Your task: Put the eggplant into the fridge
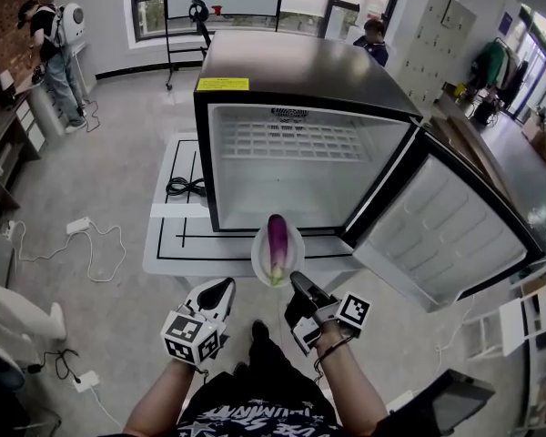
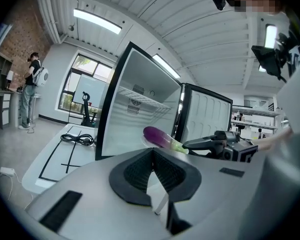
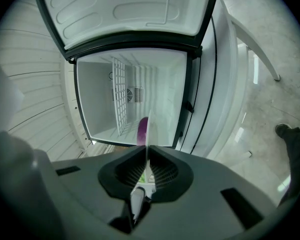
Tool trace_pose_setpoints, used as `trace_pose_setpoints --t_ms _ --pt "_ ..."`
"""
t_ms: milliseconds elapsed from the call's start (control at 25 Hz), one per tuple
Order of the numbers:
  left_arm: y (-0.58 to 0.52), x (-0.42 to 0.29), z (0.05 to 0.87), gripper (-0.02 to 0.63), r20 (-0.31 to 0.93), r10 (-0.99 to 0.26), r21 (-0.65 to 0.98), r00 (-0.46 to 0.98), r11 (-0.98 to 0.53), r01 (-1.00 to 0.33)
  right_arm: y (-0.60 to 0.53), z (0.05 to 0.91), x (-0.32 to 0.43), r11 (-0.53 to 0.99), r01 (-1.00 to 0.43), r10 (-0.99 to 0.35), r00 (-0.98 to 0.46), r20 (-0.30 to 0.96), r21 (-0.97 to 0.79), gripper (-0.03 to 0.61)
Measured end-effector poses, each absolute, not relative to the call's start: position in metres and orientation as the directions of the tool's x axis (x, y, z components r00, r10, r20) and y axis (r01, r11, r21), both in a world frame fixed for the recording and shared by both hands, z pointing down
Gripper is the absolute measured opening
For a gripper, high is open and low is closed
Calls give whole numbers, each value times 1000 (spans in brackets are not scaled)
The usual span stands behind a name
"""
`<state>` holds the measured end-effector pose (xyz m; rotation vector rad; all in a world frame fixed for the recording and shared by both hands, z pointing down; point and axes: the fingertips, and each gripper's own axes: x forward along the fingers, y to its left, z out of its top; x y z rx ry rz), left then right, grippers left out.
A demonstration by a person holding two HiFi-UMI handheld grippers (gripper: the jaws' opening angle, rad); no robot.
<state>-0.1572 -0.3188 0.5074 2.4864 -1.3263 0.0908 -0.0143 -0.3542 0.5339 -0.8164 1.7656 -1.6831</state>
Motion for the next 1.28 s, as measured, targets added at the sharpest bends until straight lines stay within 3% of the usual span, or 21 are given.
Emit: trace_pose_setpoints --t_ms 320,1280 --pt "-367 -164 506 9 221 -815 241 536 -487 -839 -416 532 -27 50 -70 -732 -681 11 -996 21" --pt "-487 -126 522 9 262 -773 243 578 -526 -815 -552 585 -1 -73 -104 -778 -617 122 -992 21"
